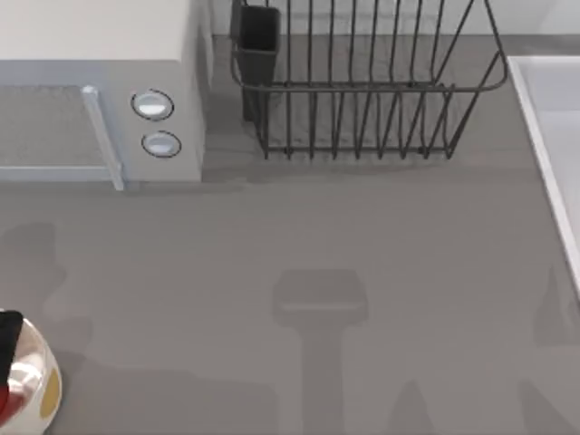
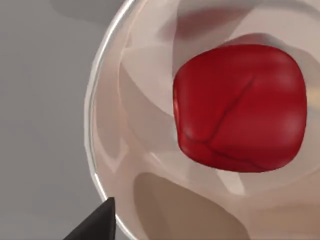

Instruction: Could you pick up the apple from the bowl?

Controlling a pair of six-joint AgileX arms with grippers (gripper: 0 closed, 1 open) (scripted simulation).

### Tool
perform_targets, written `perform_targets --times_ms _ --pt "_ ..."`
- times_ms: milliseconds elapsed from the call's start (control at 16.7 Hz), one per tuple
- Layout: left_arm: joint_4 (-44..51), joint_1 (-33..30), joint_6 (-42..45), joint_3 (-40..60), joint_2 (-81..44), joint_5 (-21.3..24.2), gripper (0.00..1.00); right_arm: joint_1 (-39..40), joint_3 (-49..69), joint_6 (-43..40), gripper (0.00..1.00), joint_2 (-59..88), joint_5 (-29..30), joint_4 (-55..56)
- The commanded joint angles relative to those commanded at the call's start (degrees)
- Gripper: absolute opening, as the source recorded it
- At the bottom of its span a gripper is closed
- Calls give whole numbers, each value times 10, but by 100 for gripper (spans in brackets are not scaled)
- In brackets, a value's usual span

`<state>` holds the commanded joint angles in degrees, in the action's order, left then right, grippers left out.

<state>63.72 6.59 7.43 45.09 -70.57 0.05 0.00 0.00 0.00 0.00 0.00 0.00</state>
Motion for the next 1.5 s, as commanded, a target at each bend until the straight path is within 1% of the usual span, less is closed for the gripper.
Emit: perform_targets --times_ms 360,480,600,900,1020,1140,1380,1500 --pt "4 -2 0 2 -5 0 100 0 0 0 100 0 0 0" --pt "-16 -1 1 -11 -15 0 100 0 0 0 100 0 0 0" --pt "-60 -1 2 -36 -36 0 100 0 0 0 100 0 0 0" --pt "-229 2 4 -119 -106 0 100 0 0 0 100 0 0 0" --pt "-278 3 5 -148 -130 0 100 0 0 0 100 0 0 0" --pt "-303 4 6 -165 -145 0 100 0 0 0 100 0 0 0" --pt "-306 4 6 -167 -147 0 100 0 0 0 100 0 0 0" --pt "-306 4 6 -167 -147 0 85 0 0 0 100 0 0 0"
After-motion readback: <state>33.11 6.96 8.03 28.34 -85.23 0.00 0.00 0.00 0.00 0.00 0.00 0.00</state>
